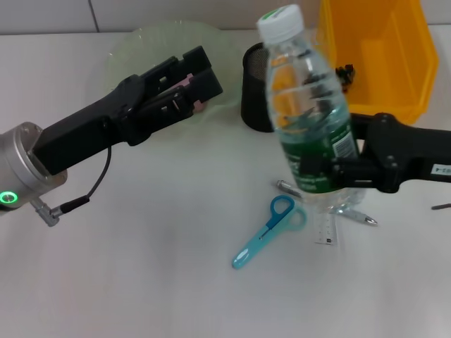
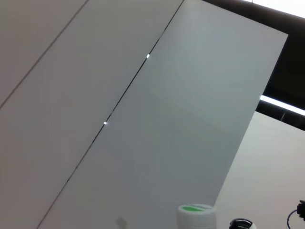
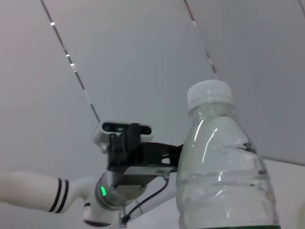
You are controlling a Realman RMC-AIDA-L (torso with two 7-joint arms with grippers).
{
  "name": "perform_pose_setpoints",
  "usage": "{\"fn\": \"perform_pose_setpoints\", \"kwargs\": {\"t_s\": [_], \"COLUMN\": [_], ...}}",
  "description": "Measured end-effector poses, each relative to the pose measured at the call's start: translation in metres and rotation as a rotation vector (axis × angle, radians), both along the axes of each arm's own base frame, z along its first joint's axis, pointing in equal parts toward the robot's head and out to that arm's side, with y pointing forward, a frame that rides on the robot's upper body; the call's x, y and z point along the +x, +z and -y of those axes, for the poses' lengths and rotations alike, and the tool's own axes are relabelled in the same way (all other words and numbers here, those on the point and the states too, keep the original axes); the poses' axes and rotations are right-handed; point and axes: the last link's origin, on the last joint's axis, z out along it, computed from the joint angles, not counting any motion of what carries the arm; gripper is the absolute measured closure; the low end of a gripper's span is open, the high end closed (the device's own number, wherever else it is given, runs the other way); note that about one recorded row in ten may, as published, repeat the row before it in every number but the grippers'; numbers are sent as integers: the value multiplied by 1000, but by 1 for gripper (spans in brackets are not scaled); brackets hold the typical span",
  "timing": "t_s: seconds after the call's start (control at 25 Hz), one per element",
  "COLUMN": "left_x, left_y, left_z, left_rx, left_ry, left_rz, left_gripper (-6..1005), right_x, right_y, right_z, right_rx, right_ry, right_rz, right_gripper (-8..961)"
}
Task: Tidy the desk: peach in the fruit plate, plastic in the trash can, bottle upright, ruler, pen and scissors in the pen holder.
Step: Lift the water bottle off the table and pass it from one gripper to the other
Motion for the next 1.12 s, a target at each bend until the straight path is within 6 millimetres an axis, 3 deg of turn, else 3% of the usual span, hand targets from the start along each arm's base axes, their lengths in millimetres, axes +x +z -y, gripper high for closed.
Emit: {"fn": "perform_pose_setpoints", "kwargs": {"t_s": [0.44, 1.12], "left_x": [7, 16], "left_y": [-4, -8], "left_z": [-3, -9], "left_rx": [-16, -37], "left_ry": [-30, -41], "left_rz": [-8, -6], "left_gripper": [201, 205], "right_x": [-16, -29], "right_y": [-25, -37], "right_z": [-5, -12], "right_rx": [-90, -133], "right_ry": [57, 84], "right_rz": [8, 0], "right_gripper": [187, 188]}}
